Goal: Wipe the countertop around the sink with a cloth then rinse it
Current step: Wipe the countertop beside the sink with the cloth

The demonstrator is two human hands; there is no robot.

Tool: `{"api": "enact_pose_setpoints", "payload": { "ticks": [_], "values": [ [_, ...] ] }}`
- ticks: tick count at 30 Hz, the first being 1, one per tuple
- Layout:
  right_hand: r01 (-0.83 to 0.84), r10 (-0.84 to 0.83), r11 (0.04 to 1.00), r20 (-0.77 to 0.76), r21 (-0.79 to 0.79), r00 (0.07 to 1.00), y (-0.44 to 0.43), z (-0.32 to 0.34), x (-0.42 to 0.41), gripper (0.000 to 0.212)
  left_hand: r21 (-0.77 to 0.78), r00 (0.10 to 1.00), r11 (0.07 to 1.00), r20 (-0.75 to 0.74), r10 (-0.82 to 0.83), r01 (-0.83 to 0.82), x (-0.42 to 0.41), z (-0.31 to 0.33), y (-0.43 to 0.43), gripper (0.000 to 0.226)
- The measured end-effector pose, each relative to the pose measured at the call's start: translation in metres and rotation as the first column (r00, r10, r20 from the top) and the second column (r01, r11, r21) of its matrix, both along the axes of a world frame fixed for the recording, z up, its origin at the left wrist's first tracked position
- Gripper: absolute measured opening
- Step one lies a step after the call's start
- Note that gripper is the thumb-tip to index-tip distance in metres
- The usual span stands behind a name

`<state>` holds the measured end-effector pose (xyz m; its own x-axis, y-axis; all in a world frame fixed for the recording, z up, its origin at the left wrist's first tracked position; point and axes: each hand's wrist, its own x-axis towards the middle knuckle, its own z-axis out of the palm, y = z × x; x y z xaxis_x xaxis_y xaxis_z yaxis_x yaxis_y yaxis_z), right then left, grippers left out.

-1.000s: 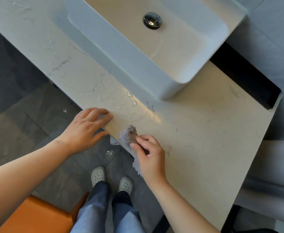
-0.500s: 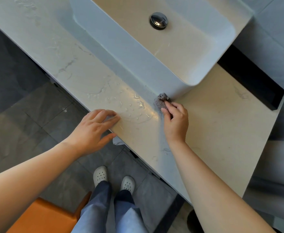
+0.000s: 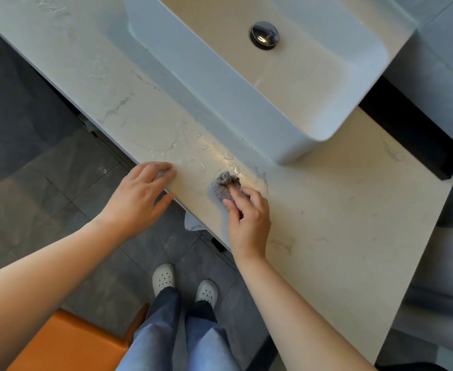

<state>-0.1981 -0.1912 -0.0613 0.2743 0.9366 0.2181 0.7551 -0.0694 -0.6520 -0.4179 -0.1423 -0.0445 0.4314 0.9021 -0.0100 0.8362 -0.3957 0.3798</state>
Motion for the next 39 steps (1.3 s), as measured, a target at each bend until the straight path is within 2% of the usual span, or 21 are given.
{"api": "enact_pose_setpoints", "payload": {
  "ticks": [3,6,9,12,14,19,25,35,39],
  "values": [
    [-0.089,0.084,0.995,-0.076,-0.056,0.994,-0.014,0.008,-0.015,0.028,0.006,1.0,1.0,0.012,0.013,-0.013,0.0,0.001,0.003,0.053],
    [-0.227,0.181,0.961,-0.259,-0.159,0.949,-0.024,0.02,-0.018,0.028,0.022,1.0,1.0,0.006,0.003,-0.003,-0.001,0.002,0.004,0.052],
    [-0.168,0.113,0.976,-0.343,-0.135,0.933,-0.019,0.035,-0.005,0.028,0.028,1.0,1.0,-0.008,-0.006,0.007,-0.001,0.001,0.002,0.053],
    [0.031,-0.04,0.999,-0.247,-0.04,0.968,0.01,0.041,0.028,0.028,0.028,1.0,1.0,-0.015,-0.003,0.003,0.0,-0.001,0.0,0.054],
    [0.113,-0.117,0.993,-0.181,-0.033,0.977,0.033,0.039,0.051,0.026,0.031,1.0,1.0,-0.021,0.002,-0.001,0.001,-0.002,0.001,0.054],
    [0.089,-0.091,0.995,-0.031,-0.053,0.995,0.061,0.019,0.067,0.027,0.039,1.0,0.999,-0.02,0.01,-0.009,0.001,-0.004,0.001,0.052],
    [0.186,-0.191,0.982,-0.14,-0.044,0.972,0.058,0.008,0.051,0.029,0.047,1.0,0.999,-0.009,0.012,-0.011,0.001,-0.005,0.001,0.052],
    [-0.013,0.006,0.999,-0.143,-0.049,0.99,0.038,0.012,-0.013,0.027,0.063,1.0,0.998,-0.001,0.008,-0.008,0.0,-0.002,0.001,0.051],
    [-0.15,0.124,0.981,-0.197,-0.12,0.972,0.013,0.014,-0.031,0.028,0.064,1.0,0.998,-0.001,0.001,-0.001,-0.002,-0.002,0.002,0.051]
  ]
}}
